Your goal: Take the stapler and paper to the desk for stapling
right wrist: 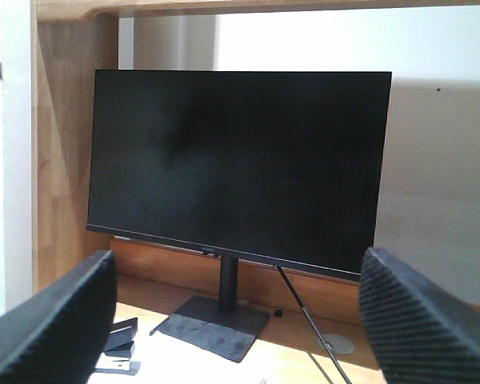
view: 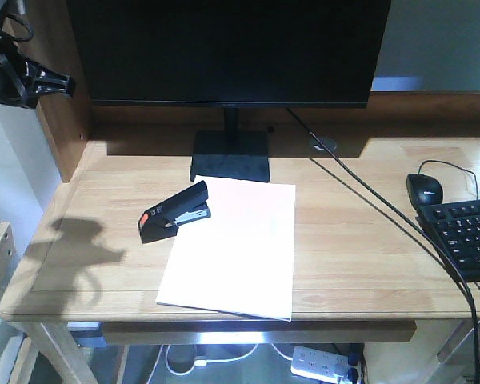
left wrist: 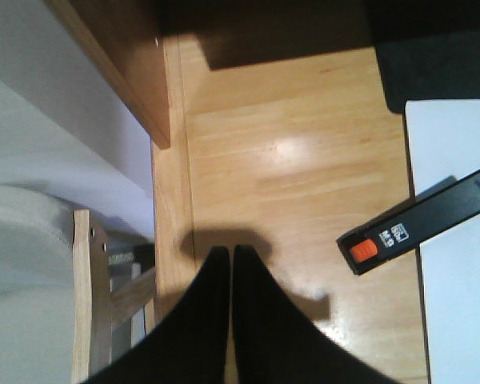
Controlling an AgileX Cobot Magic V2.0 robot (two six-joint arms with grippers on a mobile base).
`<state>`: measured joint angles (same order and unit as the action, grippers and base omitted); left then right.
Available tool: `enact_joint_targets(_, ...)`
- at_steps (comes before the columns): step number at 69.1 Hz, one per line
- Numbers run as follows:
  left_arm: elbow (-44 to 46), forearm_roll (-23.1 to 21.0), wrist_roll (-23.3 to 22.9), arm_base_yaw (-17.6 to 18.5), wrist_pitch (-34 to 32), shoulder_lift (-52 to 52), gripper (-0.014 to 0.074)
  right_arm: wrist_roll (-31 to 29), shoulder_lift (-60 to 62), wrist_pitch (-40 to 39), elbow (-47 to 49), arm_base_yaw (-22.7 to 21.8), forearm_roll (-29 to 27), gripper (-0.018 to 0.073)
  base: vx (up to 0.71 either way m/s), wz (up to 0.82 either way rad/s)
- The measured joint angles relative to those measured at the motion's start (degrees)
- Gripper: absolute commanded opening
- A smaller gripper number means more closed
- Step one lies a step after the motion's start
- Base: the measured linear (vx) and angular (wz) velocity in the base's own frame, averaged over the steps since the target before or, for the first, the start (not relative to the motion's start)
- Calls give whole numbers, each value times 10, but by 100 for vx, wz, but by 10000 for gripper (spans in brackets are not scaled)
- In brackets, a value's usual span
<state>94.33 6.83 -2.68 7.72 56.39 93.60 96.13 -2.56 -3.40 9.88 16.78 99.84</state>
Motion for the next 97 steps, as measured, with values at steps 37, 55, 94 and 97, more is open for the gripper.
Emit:
enact_joint_targets(37, -481, -35, -3, 0, -297, -437, -6, 0, 0, 0, 0, 0, 0, 583, 0, 0)
enact_joint_targets(55, -690, -36, -3, 0, -360, -702, -6, 0, 0, 1, 0, 0, 0, 583, 0, 0)
enact_joint_targets(94, -804, -61, -3, 0, -427, -925, -6, 0, 0, 1, 0, 0, 0, 583, 0, 0)
enact_joint_targets(97, -804, -62, -3, 0, -425, -925, -6, 0, 0, 1, 0, 0, 0, 583, 0, 0)
